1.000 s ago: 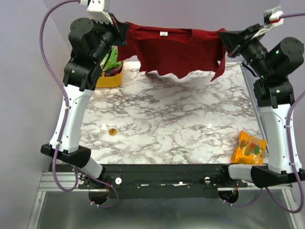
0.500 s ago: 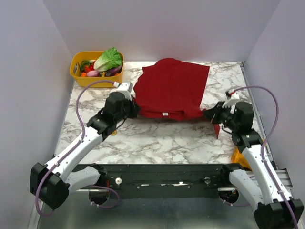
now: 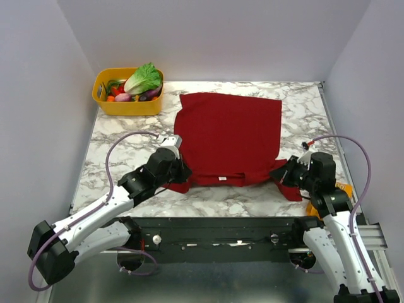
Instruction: Pin the brooch onto the clothing
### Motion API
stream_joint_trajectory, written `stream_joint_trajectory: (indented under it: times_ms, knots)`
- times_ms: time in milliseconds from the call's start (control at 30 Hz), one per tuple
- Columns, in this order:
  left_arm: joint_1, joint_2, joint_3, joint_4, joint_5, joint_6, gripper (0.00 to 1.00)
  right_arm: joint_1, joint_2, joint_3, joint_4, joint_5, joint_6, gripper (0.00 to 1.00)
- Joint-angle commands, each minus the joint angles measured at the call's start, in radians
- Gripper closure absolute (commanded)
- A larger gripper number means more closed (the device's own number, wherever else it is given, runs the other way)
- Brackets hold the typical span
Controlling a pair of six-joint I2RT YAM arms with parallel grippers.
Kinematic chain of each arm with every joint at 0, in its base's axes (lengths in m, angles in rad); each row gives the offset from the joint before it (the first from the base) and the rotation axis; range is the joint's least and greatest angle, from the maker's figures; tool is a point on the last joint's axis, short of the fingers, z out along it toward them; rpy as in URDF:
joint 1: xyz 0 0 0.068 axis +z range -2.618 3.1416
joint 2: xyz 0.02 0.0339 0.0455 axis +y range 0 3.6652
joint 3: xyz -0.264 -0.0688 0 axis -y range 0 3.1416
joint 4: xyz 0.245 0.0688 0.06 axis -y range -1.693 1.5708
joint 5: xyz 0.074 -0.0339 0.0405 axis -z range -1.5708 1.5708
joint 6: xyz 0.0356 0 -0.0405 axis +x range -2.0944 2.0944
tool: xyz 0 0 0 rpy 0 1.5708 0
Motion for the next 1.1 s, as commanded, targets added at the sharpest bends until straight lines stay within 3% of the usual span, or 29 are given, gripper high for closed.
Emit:
stream_joint_trajectory:
  times_ms: [0,167,233,267,300,333,367,400,433,500,533,633,700,800,900,933,967,1033,1067]
  knots:
    - [-0.032,0.011,-0.046,-0.035,-0.057,-0.064,1.00,-0.007,0.029,0.010,-0.129,0.028,0.069,1.00]
    - [-0.102,0.002,-0.076,-0.072,-0.092,-0.095,1.00,-0.008,0.038,0.048,-0.221,0.037,0.071,1.00]
    - [-0.115,-0.006,-0.092,-0.089,-0.095,-0.096,1.00,-0.008,0.040,0.051,-0.245,0.012,0.066,0.94]
    - [-0.126,-0.010,-0.095,-0.090,-0.089,-0.092,0.94,-0.008,0.041,0.054,-0.256,-0.004,0.062,0.89]
    - [-0.135,-0.015,-0.106,-0.092,-0.087,-0.081,0.85,-0.007,0.044,0.057,-0.262,-0.027,0.052,0.73]
    - [-0.140,-0.024,-0.106,-0.103,-0.086,-0.076,0.58,-0.008,0.045,0.059,-0.282,-0.053,0.045,0.61]
    - [-0.149,-0.032,-0.109,-0.103,-0.087,-0.069,0.46,-0.008,0.040,0.062,-0.290,-0.062,0.039,0.50]
    - [-0.151,-0.039,-0.110,-0.107,-0.093,-0.066,0.35,-0.007,0.034,0.071,-0.298,-0.064,0.031,0.32]
    - [-0.152,-0.055,-0.112,-0.107,-0.112,-0.059,0.21,-0.008,0.025,0.079,-0.302,-0.052,0.017,0.24]
    - [-0.151,-0.062,-0.103,-0.107,-0.141,-0.056,0.13,-0.007,0.000,0.089,-0.298,-0.036,0.014,0.11]
    - [-0.149,-0.058,-0.096,-0.107,-0.183,-0.058,0.05,-0.008,-0.006,0.086,-0.251,-0.054,0.016,0.10]
    - [-0.140,-0.001,-0.052,-0.103,-0.247,-0.053,0.01,-0.008,0.024,0.096,-0.154,-0.035,0.011,0.05]
    - [-0.116,0.051,-0.008,-0.097,-0.276,-0.040,0.02,-0.008,0.085,0.094,-0.106,-0.012,-0.001,0.05]
    - [-0.040,0.170,0.032,-0.087,-0.267,-0.021,0.14,-0.008,0.178,0.093,-0.008,0.034,-0.032,0.05]
    - [0.059,0.272,0.052,-0.038,-0.209,0.016,0.48,-0.007,0.311,0.102,0.046,0.117,-0.057,0.08]
    - [0.087,0.305,0.055,-0.018,-0.199,0.020,0.70,-0.008,0.371,0.105,0.056,0.148,-0.049,0.08]
    - [0.127,0.319,0.057,-0.011,-0.192,0.025,0.81,-0.007,0.391,0.109,0.067,0.151,-0.052,0.08]
    - [0.158,0.345,0.063,0.009,-0.184,0.043,0.97,-0.008,0.422,0.097,0.118,0.143,-0.040,0.09]
    - [0.183,0.373,0.065,0.017,-0.181,0.051,1.00,-0.007,0.443,0.096,0.130,0.143,-0.037,0.09]
